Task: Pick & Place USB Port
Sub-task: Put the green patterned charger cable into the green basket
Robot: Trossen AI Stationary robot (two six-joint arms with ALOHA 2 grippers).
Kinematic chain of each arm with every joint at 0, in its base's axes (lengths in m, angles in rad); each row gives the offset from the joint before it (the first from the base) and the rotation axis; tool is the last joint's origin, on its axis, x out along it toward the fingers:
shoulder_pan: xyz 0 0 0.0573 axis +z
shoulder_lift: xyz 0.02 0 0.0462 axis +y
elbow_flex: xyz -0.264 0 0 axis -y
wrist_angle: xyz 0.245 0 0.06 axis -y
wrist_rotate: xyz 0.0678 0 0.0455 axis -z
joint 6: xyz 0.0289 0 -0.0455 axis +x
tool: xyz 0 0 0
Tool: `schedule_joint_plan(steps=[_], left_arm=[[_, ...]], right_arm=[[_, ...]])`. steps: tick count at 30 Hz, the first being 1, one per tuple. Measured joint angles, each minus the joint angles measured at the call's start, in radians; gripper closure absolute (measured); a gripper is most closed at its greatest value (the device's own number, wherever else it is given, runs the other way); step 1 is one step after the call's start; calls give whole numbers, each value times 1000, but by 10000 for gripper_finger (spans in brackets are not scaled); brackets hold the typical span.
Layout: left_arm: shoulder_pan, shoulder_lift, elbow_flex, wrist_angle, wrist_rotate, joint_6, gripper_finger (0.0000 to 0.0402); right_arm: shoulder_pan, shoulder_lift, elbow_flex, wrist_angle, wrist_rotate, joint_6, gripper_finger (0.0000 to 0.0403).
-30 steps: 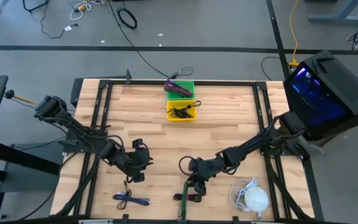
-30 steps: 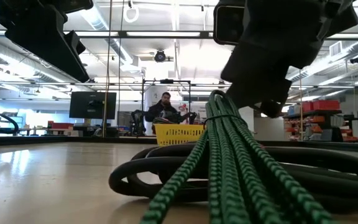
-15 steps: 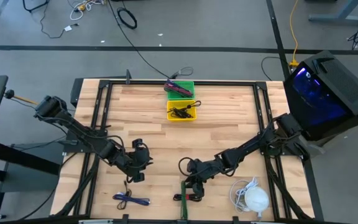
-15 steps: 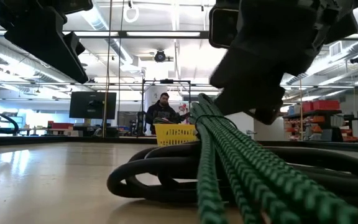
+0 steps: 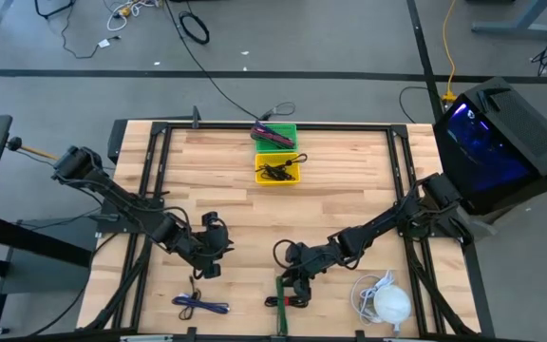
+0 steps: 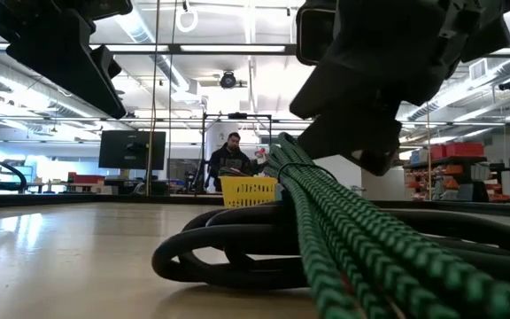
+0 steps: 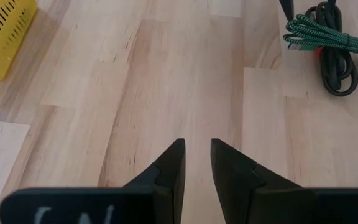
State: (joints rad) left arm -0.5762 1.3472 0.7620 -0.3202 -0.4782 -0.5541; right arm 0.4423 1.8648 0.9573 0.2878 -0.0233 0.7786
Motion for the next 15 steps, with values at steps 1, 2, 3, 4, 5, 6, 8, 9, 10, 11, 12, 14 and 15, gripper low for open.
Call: schedule_joint_plan(steps=[1,2,3,4,5,6,8,9,10,11,12,14,15], left_arm=[[0,0,0,0,0,0,321],[0,0,0,0,0,0,321],[0,0,0,0,0,0,321],[0,0,0,0,0,0,321],[0,0,0,0,0,0,321],[0,0,0,0,0,0,321],[0,0,0,0,0,0,321],[0,0,0,0,0,0,321],[0,0,0,0,0,0,321],[0,0,0,0,0,0,321],[0,0,0,0,0,0,321],[0,0,0,0,0,0,321],[0,0,0,0,0,0,321]], right_arm=[[0,0,0,-1,7,-1,255],[0,0,0,-4,8,-2,255],[0,0,0,-5,8,-2,256],[0,0,0,-4,9,-2,258],[0,0,0,-4,13,-5,261],[0,0,0,-4,15,-6,266],[0,0,0,-5,15,-10,285],[0,0,0,-5,15,-10,299],[0,0,0,-5,13,-10,318],[0,0,0,-5,10,-11,343],[0,0,0,-5,6,-19,369],[0,0,0,1,6,-34,391],[0,0,0,3,9,-30,392]])
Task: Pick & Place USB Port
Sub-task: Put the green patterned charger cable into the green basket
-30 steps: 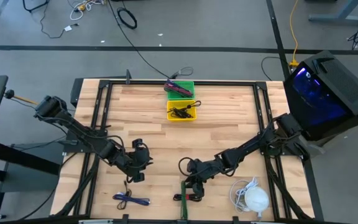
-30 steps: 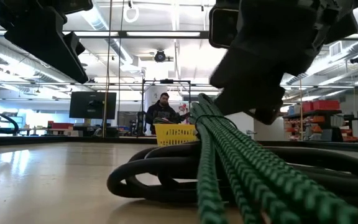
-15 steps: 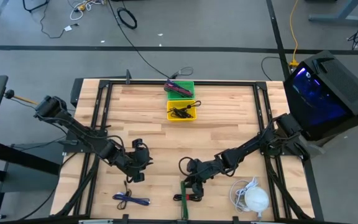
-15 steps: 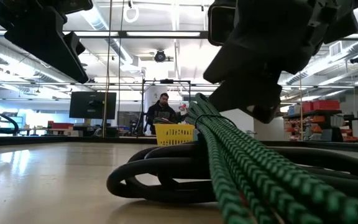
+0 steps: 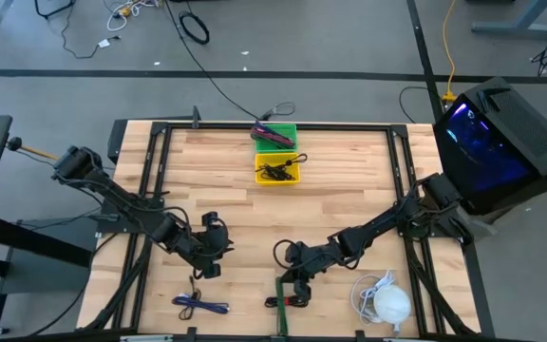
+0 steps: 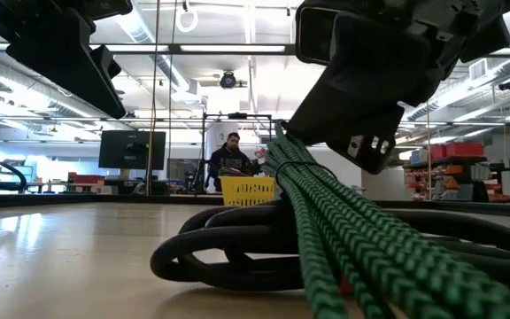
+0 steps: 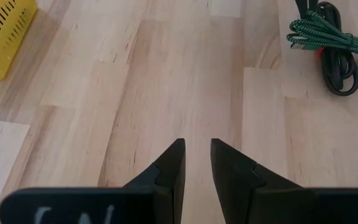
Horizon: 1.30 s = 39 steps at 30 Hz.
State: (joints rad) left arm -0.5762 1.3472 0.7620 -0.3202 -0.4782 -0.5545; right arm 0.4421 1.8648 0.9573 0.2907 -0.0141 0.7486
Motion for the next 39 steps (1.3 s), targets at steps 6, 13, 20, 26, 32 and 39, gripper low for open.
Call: schedule_joint_plan(steps=[6,13,20,26,32,39], left_arm=[[0,0,0,0,0,-2,321],[0,0,0,0,0,-1,321],[0,0,0,-1,0,-1,321],[0,0,0,-4,0,-1,321],[0,0,0,-5,0,1,321],[0,0,0,-5,-38,13,321]], right_arm=[[-6,0,0,-17,22,-6,401],[-56,-8,0,18,-38,-34,402],[-137,-77,0,11,-135,-116,403],[-246,-192,0,-122,-116,-211,403],[-378,-281,0,-193,-115,-301,403],[-538,-297,0,-163,-99,-369,403]])
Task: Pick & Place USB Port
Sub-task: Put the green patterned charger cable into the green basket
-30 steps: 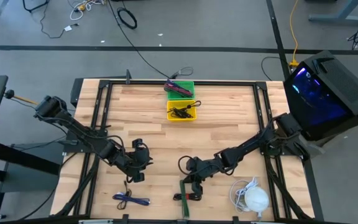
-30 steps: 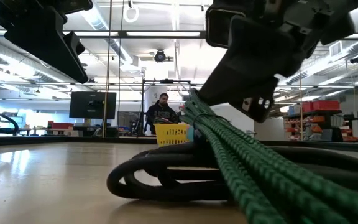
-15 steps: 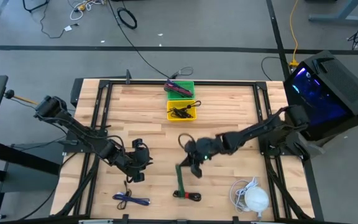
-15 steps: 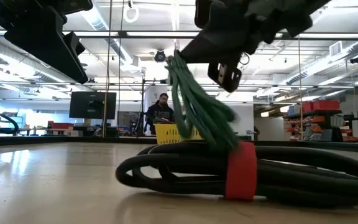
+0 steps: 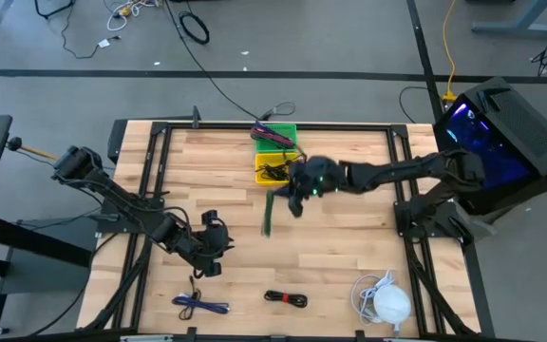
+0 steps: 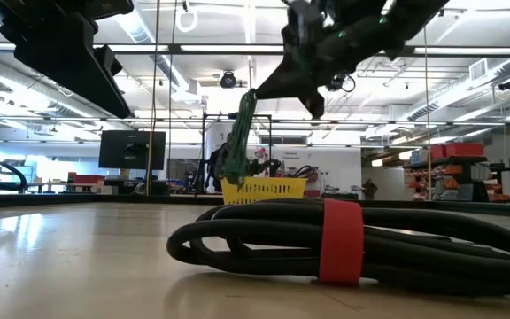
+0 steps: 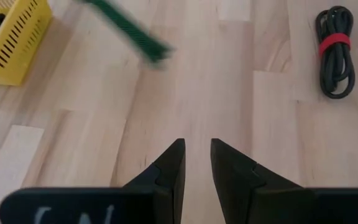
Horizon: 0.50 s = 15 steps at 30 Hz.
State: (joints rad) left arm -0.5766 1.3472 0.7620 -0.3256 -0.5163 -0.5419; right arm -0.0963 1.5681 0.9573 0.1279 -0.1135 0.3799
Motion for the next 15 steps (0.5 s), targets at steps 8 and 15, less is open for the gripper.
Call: schedule_joint_plan(steps=[8,15], left_arm=[[0,0,0,0,-14,4,321],[0,0,0,0,-15,5,321]], right_arm=[[-178,0,53,32,9,-57,403],[-250,0,203,-95,117,-138,403]])
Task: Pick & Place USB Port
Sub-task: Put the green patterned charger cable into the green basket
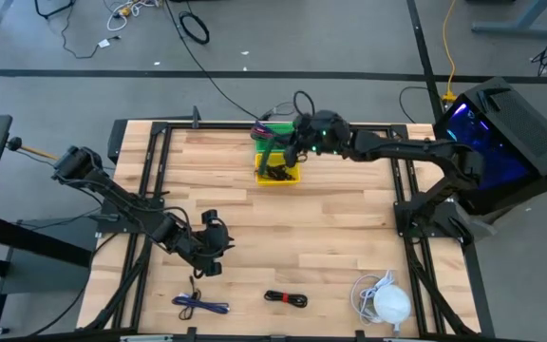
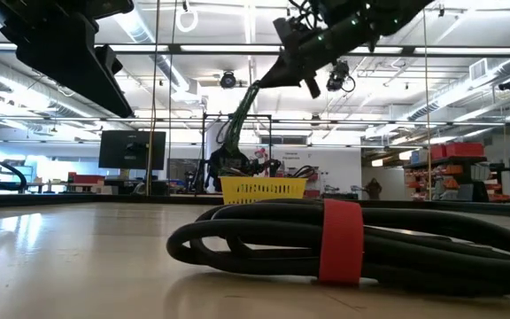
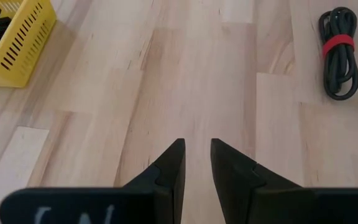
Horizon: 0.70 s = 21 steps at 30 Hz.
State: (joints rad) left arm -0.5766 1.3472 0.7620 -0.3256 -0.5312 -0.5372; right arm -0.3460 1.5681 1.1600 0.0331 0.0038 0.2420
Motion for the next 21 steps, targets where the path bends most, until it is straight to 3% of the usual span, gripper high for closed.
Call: schedule_joint_plan(steps=[4,12,21], left_arm=[[0,0,0,0,0,0,321],[0,0,0,0,0,3,321],[0,0,0,-3,-8,25,321]], right_arm=[[-17,0,83,-132,145,-50,403],[-23,0,122,-185,338,-189,403],[-23,92,124,-258,455,-324,403]])
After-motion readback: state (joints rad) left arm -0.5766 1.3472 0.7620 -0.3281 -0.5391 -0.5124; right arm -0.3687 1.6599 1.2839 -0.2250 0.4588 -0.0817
